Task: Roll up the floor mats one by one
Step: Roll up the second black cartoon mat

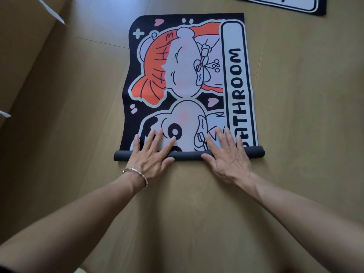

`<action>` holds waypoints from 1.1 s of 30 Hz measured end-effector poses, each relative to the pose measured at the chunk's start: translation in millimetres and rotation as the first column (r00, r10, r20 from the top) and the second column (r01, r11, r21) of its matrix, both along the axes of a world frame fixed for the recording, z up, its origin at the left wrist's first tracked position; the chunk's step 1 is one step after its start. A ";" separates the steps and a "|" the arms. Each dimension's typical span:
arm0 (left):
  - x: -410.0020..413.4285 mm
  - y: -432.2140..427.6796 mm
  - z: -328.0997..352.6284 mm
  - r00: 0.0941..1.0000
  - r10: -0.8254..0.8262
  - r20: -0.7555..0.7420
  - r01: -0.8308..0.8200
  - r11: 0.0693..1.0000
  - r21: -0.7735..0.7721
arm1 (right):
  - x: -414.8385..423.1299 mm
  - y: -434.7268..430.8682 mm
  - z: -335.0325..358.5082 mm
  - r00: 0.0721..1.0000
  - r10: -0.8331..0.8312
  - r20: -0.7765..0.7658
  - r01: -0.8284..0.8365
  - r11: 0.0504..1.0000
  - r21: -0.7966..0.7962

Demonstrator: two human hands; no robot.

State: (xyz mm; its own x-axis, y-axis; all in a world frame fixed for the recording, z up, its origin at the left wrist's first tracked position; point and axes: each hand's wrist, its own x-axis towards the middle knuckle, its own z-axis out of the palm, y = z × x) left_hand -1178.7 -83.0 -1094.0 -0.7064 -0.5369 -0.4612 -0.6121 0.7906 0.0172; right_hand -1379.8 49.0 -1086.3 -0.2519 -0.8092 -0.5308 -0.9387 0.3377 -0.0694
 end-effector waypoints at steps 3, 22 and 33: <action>-8.0 -9.5 0.0 1.000 0.028 -0.006 -0.028 0.999 -0.028 | -5.8 -11.8 2.5 0.999 -0.041 -0.002 0.041 0.999 -0.008; -33.6 -60.1 -8.2 0.989 0.075 -0.125 -0.091 0.987 -0.132 | -43.9 -63.4 -11.2 0.996 -0.091 -0.020 0.087 0.984 -0.154; -48.1 -67.9 -11.1 0.981 0.051 -0.185 -0.087 0.978 -0.191 | -47.9 -71.3 -14.4 0.995 -0.095 -0.020 0.090 0.981 -0.170</action>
